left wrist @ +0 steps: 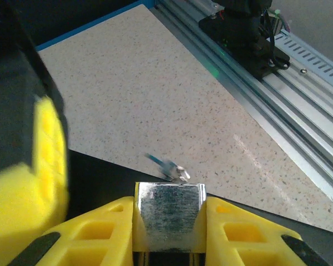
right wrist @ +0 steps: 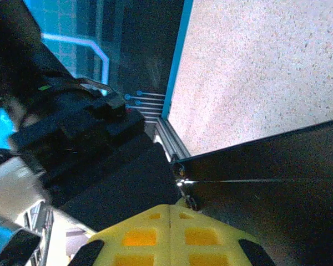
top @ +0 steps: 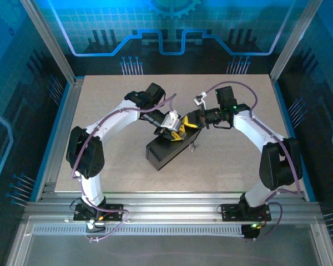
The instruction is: Unlock the padlock with the key
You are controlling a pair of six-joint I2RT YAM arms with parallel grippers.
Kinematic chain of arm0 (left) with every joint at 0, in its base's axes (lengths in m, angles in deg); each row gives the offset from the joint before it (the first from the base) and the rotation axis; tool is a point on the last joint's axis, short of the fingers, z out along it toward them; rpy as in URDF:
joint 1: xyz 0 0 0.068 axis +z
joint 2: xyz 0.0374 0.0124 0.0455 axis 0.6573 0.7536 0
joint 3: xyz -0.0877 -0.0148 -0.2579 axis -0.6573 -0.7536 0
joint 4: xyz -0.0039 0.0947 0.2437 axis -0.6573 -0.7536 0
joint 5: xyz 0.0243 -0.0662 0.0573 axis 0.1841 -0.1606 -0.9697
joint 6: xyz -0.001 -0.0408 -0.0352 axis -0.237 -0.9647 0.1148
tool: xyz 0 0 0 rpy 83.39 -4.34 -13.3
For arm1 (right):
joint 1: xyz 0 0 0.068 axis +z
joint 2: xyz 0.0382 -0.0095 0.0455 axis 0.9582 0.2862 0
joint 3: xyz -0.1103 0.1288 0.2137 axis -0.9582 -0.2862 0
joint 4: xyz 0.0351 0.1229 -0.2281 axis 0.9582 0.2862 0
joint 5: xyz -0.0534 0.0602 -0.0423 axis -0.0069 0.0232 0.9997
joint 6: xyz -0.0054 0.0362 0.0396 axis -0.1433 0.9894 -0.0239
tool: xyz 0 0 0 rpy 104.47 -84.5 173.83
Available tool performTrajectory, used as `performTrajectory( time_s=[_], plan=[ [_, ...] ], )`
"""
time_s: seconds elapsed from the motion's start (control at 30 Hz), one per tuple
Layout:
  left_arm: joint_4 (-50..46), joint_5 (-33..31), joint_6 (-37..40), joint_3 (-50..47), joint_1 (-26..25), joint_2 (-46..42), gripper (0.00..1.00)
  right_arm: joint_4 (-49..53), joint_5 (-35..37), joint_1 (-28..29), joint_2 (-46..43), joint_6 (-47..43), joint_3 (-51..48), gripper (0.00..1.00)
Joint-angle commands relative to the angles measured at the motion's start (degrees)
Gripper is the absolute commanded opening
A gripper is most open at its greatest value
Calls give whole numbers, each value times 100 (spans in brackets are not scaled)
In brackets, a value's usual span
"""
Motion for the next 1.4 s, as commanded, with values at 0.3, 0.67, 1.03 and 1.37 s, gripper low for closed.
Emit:
performTrajectory(
  time_s=[0.3,0.67,1.03,1.37],
  plan=[
    [-131,459,-451,776,485,651,4,413,972,-632,-863,-144,-686,1],
    [-165,284,-665,764,487,642,32,1418,1999,-709,-1495,-759,-1480,32],
    [362,302,-1383,401,582,125,64,1725,4005,641,-1365,-586,-2187,44],
    [1417,-745,-5329,765,253,-476,57,1734,5117,1380,-960,-1559,-2112,47]
  ],
)
